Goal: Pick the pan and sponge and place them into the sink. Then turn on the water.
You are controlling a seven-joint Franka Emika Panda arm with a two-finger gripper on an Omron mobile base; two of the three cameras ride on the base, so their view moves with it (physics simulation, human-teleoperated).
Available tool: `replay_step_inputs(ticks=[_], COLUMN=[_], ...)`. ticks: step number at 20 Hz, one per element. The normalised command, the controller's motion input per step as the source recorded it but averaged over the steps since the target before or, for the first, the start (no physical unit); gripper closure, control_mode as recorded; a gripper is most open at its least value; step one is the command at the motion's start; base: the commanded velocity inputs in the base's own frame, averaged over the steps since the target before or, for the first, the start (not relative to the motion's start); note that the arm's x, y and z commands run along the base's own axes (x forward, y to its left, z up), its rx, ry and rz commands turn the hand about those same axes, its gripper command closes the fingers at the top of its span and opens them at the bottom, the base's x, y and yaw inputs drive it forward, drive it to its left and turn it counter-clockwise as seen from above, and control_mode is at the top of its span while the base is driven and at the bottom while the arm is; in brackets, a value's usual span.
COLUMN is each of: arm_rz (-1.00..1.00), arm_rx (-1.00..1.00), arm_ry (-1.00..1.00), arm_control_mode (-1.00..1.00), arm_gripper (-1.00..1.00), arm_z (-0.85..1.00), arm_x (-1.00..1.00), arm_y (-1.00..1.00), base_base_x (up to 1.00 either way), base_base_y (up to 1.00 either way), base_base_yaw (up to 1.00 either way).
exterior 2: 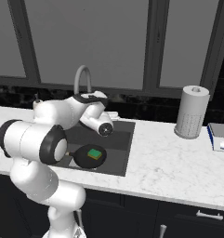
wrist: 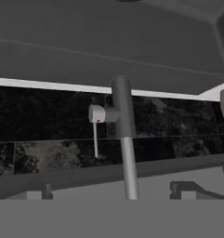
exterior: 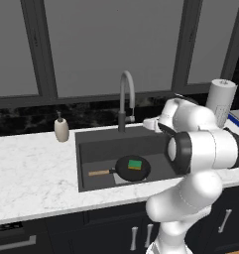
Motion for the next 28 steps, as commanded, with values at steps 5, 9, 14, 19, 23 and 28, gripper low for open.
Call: replay_step_inputs(ticks=[5, 9, 14, 19, 23, 28], arm_rz=[0.05, 0.05, 0.06, 0.04, 0.03, 0.0], arm_rx=[0.0, 0.0, 0.0, 0.0, 0.0, 0.0], arm_ry=[-0.06, -0.16, -0.07, 0.0, 0.0, 0.0], arm_control_mode=[-1.0, -1.0, -1.0, -1.0, -1.0, -1.0], arm_gripper=[-1.0, -1.0, -1.0, -1.0, -1.0, -1.0], arm_z=[-0.34, -0.16, -0.13, -0.05, 0.0, 0.0], arm_x=[0.31, 0.38, 0.42, 0.5, 0.43, 0.37], arm_y=[0.0, 0.0, 0.0, 0.02, 0.07, 0.12], base_base_x=[0.0, 0.0, 0.0, 0.0, 0.0, 0.0], base_base_y=[0.0, 0.0, 0.0, 0.0, 0.0, 0.0], base_base_yaw=[0.0, 0.0, 0.0, 0.0, 0.0, 0.0])
